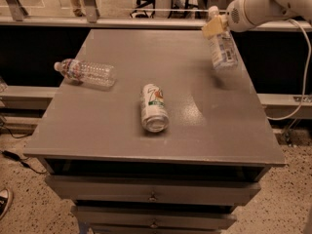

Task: Place blue plastic bottle upright

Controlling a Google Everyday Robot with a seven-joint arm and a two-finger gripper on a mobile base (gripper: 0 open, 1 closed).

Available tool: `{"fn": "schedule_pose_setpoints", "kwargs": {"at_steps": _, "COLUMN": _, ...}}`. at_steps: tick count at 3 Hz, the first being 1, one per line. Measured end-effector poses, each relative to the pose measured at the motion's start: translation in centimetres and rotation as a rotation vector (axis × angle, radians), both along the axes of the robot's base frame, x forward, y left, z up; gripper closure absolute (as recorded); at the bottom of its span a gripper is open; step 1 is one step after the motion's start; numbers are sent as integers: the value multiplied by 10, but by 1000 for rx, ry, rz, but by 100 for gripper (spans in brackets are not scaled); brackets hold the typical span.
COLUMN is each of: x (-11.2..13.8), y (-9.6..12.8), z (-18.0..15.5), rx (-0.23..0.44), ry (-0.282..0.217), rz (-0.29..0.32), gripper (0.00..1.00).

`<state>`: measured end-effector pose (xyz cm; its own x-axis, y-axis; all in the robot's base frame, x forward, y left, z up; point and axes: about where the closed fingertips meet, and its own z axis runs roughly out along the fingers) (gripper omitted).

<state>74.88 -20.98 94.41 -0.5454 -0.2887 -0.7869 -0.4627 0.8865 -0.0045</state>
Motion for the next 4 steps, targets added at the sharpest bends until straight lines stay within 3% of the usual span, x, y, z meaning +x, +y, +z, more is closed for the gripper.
{"fn": "schedule_pose_setpoints", "kwargs": {"at_steps": 1, "x": 2, "y": -30, "z": 39, "rx": 200, "ry": -258, "rz": 44, "gripper": 100}}
{"fn": "schedule_pose_setpoints", "kwargs": {"at_steps": 2, "x": -5, "y": -28, "z": 69, "rx": 312, "ry": -440, "rz": 147, "gripper": 100}}
{"fn": "schedule_pose_setpoints", "kwargs": {"at_steps": 3, "x": -5, "y": -12, "z": 71, "rx": 294, "ry": -452, "rz": 182, "gripper": 100}}
{"fn": "schedule_pose_setpoints", "kwargs": {"at_steps": 4, "x": -8, "y": -1, "z": 77, "rx": 304, "ry": -512, "rz": 265, "gripper": 100}}
